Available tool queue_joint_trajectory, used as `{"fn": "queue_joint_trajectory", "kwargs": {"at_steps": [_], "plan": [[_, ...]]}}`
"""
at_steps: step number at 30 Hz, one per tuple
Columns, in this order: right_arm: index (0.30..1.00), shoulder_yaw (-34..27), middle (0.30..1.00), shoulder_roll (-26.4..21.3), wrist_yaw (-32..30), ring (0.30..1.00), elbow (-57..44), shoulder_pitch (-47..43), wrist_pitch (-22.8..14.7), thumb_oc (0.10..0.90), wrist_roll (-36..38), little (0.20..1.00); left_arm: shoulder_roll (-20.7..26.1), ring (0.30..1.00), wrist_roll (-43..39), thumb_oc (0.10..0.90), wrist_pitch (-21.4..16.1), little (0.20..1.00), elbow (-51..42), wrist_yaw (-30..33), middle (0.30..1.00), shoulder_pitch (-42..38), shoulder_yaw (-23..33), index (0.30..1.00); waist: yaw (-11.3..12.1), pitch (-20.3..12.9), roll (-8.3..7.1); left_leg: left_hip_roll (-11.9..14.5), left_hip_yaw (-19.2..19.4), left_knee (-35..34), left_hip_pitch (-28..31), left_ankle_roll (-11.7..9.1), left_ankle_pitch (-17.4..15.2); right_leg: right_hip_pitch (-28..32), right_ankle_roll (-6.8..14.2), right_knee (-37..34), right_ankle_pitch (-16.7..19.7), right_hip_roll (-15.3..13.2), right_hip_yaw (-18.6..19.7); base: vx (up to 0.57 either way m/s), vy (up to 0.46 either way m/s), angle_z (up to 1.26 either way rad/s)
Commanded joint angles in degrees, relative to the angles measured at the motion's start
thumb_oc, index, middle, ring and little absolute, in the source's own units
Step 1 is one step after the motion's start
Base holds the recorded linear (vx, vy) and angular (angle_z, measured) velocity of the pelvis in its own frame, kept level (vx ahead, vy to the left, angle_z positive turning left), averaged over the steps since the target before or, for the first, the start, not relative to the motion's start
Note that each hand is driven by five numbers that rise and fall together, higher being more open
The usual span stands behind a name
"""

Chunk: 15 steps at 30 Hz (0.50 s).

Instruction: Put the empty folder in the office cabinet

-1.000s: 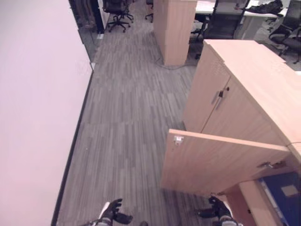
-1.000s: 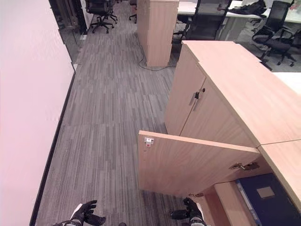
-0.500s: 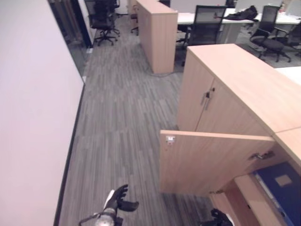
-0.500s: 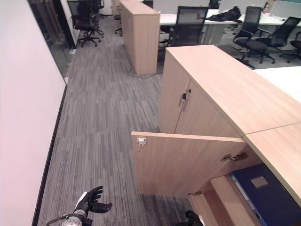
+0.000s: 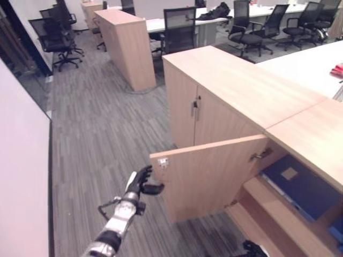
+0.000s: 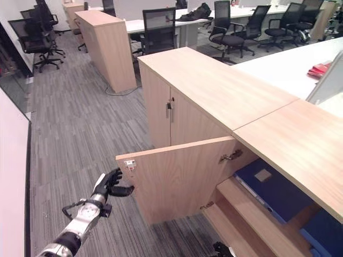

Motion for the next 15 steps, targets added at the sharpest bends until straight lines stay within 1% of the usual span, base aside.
{"fn": "queue_joint_trajectory", "kwargs": {"at_steps": [1,7,15], "plan": [[0.900,1.8,0.900,-2.6,0.1,0.900,0.6,-2.8,-1.7,0.800,-0.7,0.900,3.3,0.900,-2.1,0.800,-4.4,0.900,3.4,1.5,0.900,-10.7,0.4,0.900,-0.1,-1.3,-1.49,1.8,0.0,-0.3,2.4,-3.6,-3.0,2.4,7.4,1.0,-1.9,-5.4,-0.3,0.01,-0.004,-0.12],[0.900,2.6,0.900,-2.6,0.7,0.900,1.8,-3.1,-1.6,0.800,-0.7,0.900,3.5,0.900,-2.0,0.800,-4.4,0.900,6.4,1.5,0.900,-15.4,-0.9,0.900,-0.7,-1.5,-2.00,2.0,1.0,-0.3,2.5,-3.7,-3.2,1.8,7.7,1.1,-1.5,-5.3,0.4,0.03,0.000,-0.09],[0.900,3.5,0.900,-2.3,1.1,0.900,2.4,-2.8,-1.6,0.800,-1.0,0.900,3.9,0.900,-1.0,0.800,-4.1,0.900,8.2,1.8,0.900,-18.9,-2.0,0.900,-1.1,-1.4,-2.55,2.4,1.4,-0.3,2.8,-3.9,-3.4,1.9,7.8,1.1,-1.5,-5.2,0.5,0.03,-0.001,-0.06]]}}
